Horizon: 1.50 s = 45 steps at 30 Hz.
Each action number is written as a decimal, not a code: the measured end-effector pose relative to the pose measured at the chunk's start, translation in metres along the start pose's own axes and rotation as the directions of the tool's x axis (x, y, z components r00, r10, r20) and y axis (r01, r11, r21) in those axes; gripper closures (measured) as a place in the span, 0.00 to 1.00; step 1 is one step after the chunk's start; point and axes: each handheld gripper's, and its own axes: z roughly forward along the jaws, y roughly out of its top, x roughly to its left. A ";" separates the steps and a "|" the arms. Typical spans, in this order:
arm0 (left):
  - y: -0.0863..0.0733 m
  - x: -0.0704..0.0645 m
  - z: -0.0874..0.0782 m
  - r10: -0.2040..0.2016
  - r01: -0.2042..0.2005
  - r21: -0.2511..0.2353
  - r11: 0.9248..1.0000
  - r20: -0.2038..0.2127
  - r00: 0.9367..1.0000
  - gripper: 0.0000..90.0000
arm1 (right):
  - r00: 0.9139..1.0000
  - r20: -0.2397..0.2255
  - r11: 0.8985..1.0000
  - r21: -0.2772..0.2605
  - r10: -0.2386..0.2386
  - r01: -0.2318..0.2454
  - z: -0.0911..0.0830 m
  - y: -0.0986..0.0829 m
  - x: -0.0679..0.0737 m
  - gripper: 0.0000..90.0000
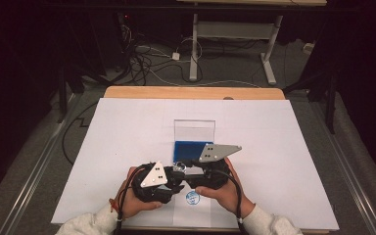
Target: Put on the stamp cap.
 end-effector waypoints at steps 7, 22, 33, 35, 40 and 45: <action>-0.001 0.000 -0.001 -0.012 0.012 -0.013 1.000 0.000 1.000 0.40 | 1.000 0.001 1.000 -0.011 0.015 -0.015 0.001 -0.001 -0.001 0.63; -0.003 0.002 -0.001 -0.056 0.057 -0.020 0.998 0.036 0.998 0.40 | 1.000 0.016 1.000 -0.001 0.019 -0.019 0.003 -0.004 -0.002 0.63; -0.003 -0.001 -0.002 -0.014 0.014 0.006 1.000 -0.010 1.000 0.40 | 1.000 0.020 1.000 0.015 0.005 -0.006 0.004 -0.006 -0.001 0.64; -0.003 -0.001 -0.002 -0.012 0.012 0.004 1.000 -0.009 1.000 0.40 | 1.000 0.017 1.000 0.013 0.010 -0.011 0.004 -0.006 -0.002 0.64; -0.004 0.001 0.000 -0.022 0.022 0.017 1.000 0.001 1.000 0.40 | 1.000 0.016 1.000 0.016 0.021 -0.022 0.005 -0.008 -0.004 0.64; -0.007 0.004 0.005 -0.049 0.049 -0.012 0.999 0.028 0.998 0.40 | 0.999 0.036 0.999 0.019 0.038 -0.038 0.007 -0.009 -0.005 0.63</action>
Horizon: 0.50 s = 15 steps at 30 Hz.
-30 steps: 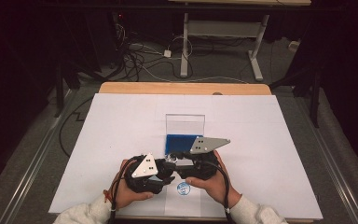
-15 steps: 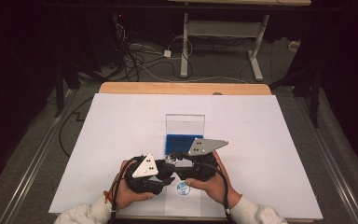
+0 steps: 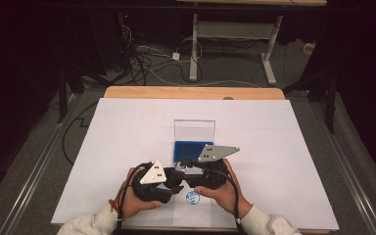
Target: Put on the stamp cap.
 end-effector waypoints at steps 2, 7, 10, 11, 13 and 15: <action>0.001 0.000 0.000 -0.003 0.004 -0.015 1.000 0.011 1.000 0.40 | 1.000 0.002 1.000 0.003 -0.015 0.015 -0.002 0.003 0.001 0.64; -0.001 0.000 0.002 -0.023 0.024 -0.032 0.999 0.019 1.000 0.39 | 1.000 0.008 1.000 0.001 -0.025 0.025 -0.004 0.004 0.003 0.63; -0.002 0.001 0.002 -0.038 0.039 -0.039 0.998 0.023 0.999 0.37 | 1.000 0.006 1.000 -0.001 -0.028 0.028 -0.005 0.004 0.005 0.63; -0.003 0.002 0.002 -0.043 0.044 -0.041 0.998 0.023 0.999 0.35 | 0.999 0.008 0.999 -0.001 -0.038 0.038 -0.005 0.005 0.005 0.63; -0.003 0.000 0.003 -0.034 0.035 -0.042 0.999 0.021 0.999 0.36 | 1.000 0.007 1.000 -0.001 -0.031 0.031 -0.004 0.005 0.006 0.63; -0.003 0.001 0.004 -0.046 0.046 -0.039 0.998 0.010 0.999 0.35 | 0.999 0.019 0.999 -0.003 -0.035 0.035 -0.005 0.005 0.006 0.64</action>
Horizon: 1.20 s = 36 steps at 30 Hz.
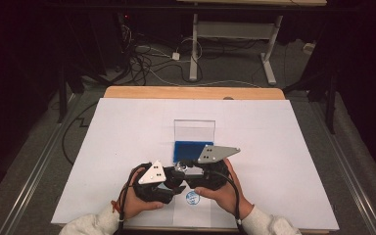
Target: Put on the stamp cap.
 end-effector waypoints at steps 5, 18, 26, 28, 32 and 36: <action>-0.003 0.005 0.002 -0.035 0.035 0.007 0.999 -0.036 0.999 0.22 | 1.000 0.006 1.000 -0.020 0.000 0.000 -0.005 0.002 -0.002 0.63; -0.005 0.007 -0.004 -0.019 0.021 0.020 1.000 -0.088 0.996 0.19 | 0.998 0.049 0.999 -0.020 -0.026 0.027 -0.017 0.006 -0.006 0.64; -0.009 0.011 -0.015 0.018 -0.013 0.033 0.999 -0.145 0.989 0.19 | 0.997 0.071 0.999 -0.019 -0.040 0.042 -0.023 0.008 -0.009 0.64; -0.011 0.013 -0.018 0.018 -0.011 0.043 0.999 -0.153 0.988 0.19 | 0.996 0.082 0.999 -0.018 -0.043 0.045 -0.025 0.008 -0.010 0.64; -0.015 0.020 -0.027 0.007 0.001 0.044 0.999 -0.182 0.983 0.19 | 0.994 0.098 0.999 -0.015 -0.048 0.049 -0.029 0.008 -0.014 0.63; -0.019 0.025 -0.038 -0.022 0.026 0.018 1.000 -0.205 0.978 0.19 | 0.994 0.097 0.999 -0.011 -0.045 0.047 -0.032 0.007 -0.017 0.63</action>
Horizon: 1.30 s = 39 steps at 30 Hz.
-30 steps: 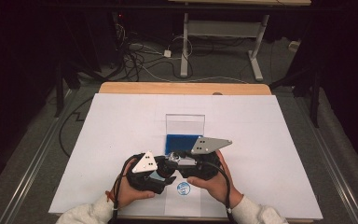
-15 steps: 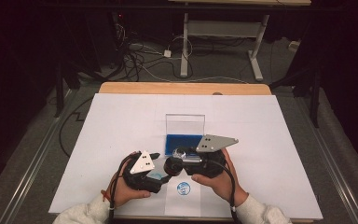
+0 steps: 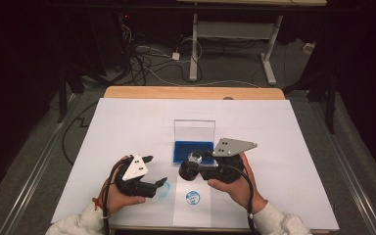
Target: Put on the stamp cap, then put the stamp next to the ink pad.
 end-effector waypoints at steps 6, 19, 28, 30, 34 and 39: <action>-0.006 0.002 -0.009 0.023 -0.023 0.000 1.000 -0.046 0.999 0.19 | 1.000 0.025 1.000 -0.001 -0.011 0.011 -0.005 0.000 -0.004 0.64; -0.040 0.013 -0.027 -0.061 0.055 -0.052 0.997 -0.123 0.991 0.19 | 0.999 0.048 1.000 0.011 -0.016 0.016 -0.015 0.002 -0.014 0.64; -0.055 0.024 -0.043 -0.028 0.034 0.035 0.999 -0.150 0.988 0.19 | 0.997 0.073 1.000 0.023 -0.020 0.019 -0.018 0.002 -0.018 0.64; -0.056 0.025 -0.042 -0.026 0.033 0.043 0.999 -0.148 0.989 0.19 | 0.997 0.077 0.999 0.025 -0.021 0.019 -0.019 0.002 -0.019 0.63; -0.056 0.025 -0.040 -0.028 0.035 0.050 0.998 -0.145 0.989 0.19 | 0.995 0.093 0.999 0.028 -0.025 0.022 -0.020 0.002 -0.021 0.63; -0.056 0.027 -0.040 -0.046 0.050 0.031 0.998 -0.127 0.991 0.20 | 0.992 0.125 0.999 0.031 -0.021 0.017 -0.025 0.003 -0.028 0.64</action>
